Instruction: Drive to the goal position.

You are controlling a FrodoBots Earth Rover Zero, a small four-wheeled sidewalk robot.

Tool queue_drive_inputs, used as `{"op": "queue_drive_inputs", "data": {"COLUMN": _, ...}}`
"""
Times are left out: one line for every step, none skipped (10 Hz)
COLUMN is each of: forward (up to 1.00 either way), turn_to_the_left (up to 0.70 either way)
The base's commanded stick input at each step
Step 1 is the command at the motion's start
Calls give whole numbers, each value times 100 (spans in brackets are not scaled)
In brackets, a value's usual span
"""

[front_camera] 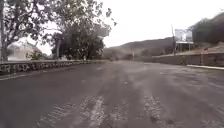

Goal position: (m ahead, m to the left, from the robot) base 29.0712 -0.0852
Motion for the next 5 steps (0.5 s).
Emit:
{"op": "queue_drive_inputs", "data": {"forward": 70, "turn_to_the_left": 0}}
{"op": "queue_drive_inputs", "data": {"forward": 70, "turn_to_the_left": 0}}
{"op": "queue_drive_inputs", "data": {"forward": 70, "turn_to_the_left": 0}}
{"op": "queue_drive_inputs", "data": {"forward": 70, "turn_to_the_left": 0}}
{"op": "queue_drive_inputs", "data": {"forward": 70, "turn_to_the_left": 0}}
